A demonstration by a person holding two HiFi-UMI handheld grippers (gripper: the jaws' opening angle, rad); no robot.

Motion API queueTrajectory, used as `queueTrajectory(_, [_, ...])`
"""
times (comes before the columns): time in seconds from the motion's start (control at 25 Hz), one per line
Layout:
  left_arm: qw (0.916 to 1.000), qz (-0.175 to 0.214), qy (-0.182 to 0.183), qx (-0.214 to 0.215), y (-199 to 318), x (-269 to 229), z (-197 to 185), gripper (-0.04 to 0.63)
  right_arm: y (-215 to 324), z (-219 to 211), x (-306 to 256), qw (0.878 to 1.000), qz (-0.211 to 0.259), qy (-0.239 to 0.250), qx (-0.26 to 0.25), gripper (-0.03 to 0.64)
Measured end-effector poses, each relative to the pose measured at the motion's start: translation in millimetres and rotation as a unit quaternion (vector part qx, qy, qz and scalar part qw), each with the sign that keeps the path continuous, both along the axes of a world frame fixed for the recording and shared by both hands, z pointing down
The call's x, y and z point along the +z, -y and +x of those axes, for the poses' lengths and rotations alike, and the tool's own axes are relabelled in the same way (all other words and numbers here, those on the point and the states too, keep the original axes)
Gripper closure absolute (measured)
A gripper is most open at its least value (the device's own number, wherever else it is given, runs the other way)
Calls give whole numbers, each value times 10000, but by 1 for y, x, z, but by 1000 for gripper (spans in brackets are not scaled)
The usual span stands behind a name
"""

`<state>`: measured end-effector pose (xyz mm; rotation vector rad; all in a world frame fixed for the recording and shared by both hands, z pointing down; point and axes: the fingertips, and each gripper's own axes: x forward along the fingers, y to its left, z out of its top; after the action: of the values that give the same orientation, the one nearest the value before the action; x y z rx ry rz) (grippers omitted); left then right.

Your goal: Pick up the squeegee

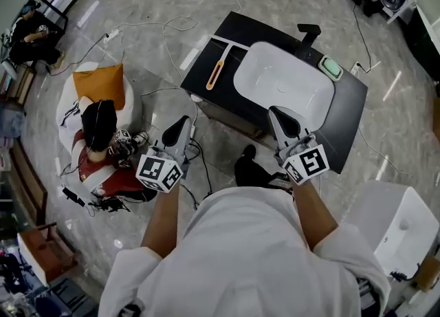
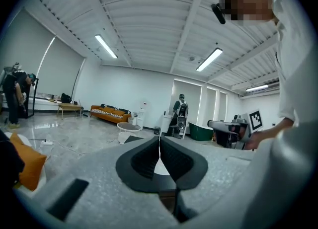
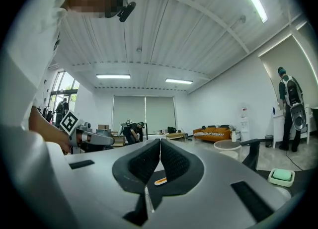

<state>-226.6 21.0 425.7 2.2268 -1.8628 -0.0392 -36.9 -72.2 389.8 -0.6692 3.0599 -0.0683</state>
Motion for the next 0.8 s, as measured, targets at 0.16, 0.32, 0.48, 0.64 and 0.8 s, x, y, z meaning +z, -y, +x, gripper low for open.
queueTrajectory(0.16, [9995, -178, -70, 250, 47, 5, 14, 577, 32, 3, 9, 9998, -122, 33, -121, 601])
queueTrajectory(0.32, [9982, -403, -13, 438, 93, 5, 15, 576, 63, -4, 13, 9995, -217, 99, -216, 601])
queueTrajectory(0.48, [9960, -651, 29, 613, 142, 8, 12, 575, 103, -6, 14, 9995, -257, 140, -152, 601])
queueTrajectory(0.64, [9928, -903, 114, 784, 178, 13, 7, 574, 134, 2, 18, 9993, -333, 163, 76, 601])
queueTrajectory(0.8, [9889, -1083, 219, 997, 206, 18, 2, 574, 155, 9, 26, 9983, -417, 173, 356, 601])
